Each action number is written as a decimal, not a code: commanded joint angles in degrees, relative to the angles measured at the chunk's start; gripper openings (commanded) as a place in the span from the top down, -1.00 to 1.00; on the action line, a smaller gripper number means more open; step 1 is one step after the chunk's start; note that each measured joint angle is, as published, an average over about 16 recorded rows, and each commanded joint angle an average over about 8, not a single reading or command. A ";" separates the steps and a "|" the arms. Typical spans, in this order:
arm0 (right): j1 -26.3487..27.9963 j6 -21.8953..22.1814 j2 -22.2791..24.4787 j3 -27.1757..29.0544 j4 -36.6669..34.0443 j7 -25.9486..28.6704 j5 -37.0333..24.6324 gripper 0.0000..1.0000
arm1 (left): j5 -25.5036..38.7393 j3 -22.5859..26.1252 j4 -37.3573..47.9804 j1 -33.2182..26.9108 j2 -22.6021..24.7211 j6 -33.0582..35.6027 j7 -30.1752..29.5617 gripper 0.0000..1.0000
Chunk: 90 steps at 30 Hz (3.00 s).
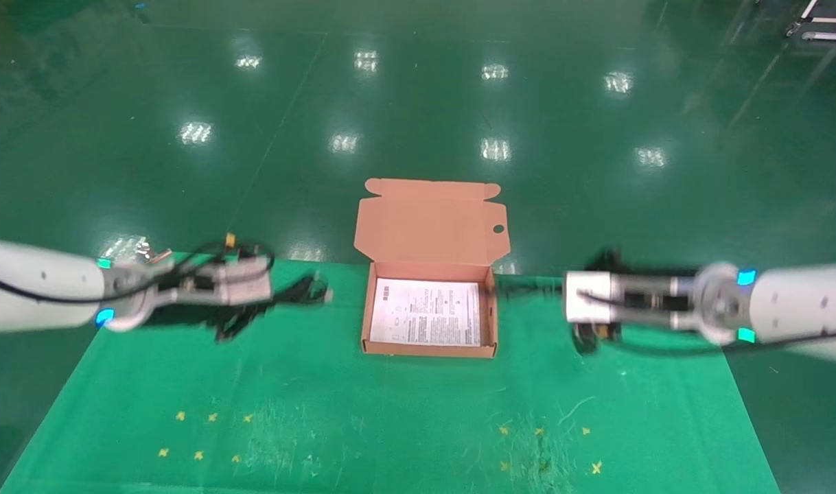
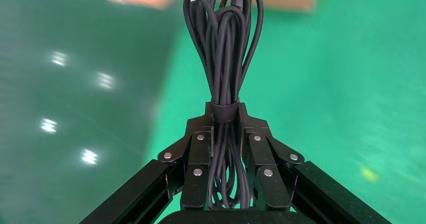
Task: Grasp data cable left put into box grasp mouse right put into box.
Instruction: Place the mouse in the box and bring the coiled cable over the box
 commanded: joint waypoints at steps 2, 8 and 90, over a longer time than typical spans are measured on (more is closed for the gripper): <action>2.02 2.26 -0.57 1.35 1.74 1.11 -0.35 1.00 | 0.71 -0.87 -3.45 -0.73 -0.11 -2.33 -1.18 1.00; 7.07 6.14 -6.97 2.33 -2.57 -2.30 0.68 1.00 | 4.60 -0.99 -6.96 -1.67 1.54 -6.46 -2.31 1.00; 7.56 16.06 -26.52 -14.63 -40.80 -11.71 29.19 -0.58 | 25.35 0.99 -10.96 0.13 -0.06 -2.00 -16.70 1.00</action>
